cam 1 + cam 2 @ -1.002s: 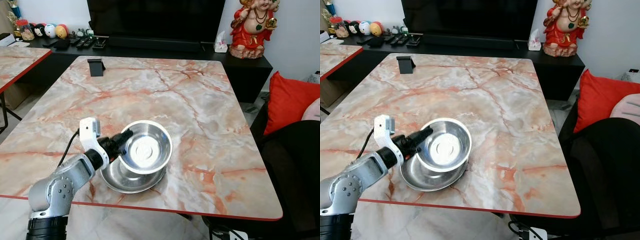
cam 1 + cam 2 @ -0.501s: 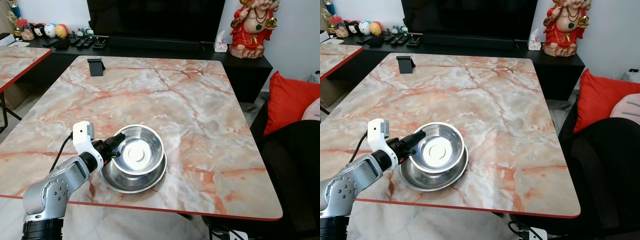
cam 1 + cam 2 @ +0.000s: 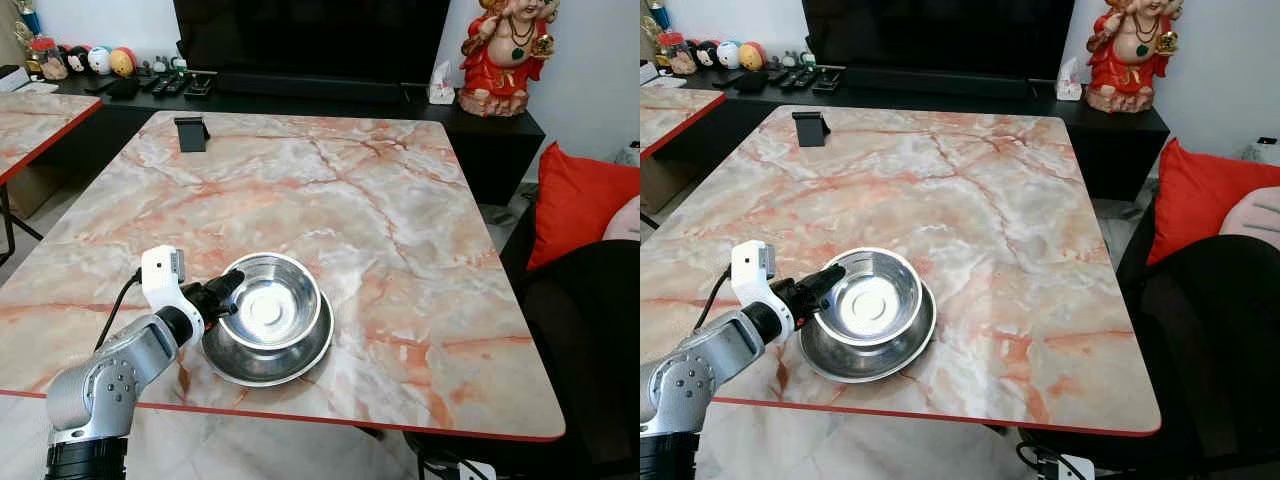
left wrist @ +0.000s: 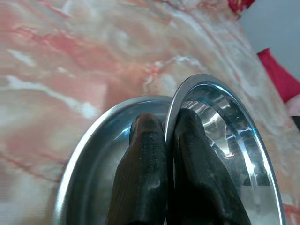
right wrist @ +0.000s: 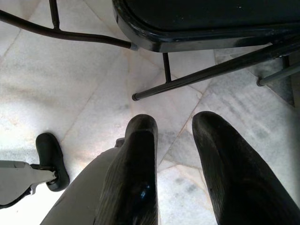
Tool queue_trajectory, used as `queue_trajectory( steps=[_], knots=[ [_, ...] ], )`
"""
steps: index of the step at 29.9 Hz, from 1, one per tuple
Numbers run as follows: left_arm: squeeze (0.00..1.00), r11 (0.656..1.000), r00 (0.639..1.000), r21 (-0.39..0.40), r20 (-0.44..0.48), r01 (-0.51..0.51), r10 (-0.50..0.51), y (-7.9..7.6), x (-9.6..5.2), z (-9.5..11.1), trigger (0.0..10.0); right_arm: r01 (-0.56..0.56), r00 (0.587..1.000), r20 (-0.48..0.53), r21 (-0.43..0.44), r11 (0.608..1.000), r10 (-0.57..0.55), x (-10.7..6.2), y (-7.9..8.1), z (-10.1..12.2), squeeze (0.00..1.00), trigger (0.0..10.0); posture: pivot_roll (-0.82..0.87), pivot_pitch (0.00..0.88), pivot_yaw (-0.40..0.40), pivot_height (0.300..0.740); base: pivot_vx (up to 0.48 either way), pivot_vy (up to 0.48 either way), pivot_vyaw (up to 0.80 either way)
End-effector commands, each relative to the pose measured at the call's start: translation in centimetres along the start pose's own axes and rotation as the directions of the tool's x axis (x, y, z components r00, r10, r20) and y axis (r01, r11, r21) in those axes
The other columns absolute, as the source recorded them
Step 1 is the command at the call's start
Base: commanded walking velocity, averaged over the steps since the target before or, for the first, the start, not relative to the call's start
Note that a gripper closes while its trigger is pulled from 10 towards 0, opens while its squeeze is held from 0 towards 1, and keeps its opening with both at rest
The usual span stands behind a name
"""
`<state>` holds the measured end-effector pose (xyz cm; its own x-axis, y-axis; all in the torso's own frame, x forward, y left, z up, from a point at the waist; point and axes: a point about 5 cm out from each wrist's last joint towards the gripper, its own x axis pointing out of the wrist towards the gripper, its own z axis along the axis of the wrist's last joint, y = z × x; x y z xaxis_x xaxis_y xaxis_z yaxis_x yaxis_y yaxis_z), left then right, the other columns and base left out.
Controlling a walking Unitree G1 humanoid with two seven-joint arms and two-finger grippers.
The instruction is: Setting the table
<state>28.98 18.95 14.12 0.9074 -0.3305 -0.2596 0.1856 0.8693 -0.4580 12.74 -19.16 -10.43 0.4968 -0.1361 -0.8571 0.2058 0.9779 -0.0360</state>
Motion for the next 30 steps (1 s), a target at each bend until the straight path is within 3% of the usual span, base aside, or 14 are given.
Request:
queue_trajectory(
  steps=[1,30],
  knots=[
    [0.00,1.000,1.000,0.013,-0.002,-0.017,0.017,0.1,0.3,0.2,10.0,0.004,1.000,-0.005,-0.004,1.000,-0.004,0.0,-0.2,0.0,0.00,10.0,0.06,0.000,-0.023,0.740,0.000,0.000,0.00],
    [0.00,1.000,0.999,0.004,-0.042,-0.006,0.006,-0.4,0.7,-0.9,10.0,0.001,1.000,-0.005,-0.007,1.000,-0.001,0.0,-0.1,0.0,0.00,10.0,0.06,0.000,-0.024,0.740,0.000,0.000,0.00]
  ],
)
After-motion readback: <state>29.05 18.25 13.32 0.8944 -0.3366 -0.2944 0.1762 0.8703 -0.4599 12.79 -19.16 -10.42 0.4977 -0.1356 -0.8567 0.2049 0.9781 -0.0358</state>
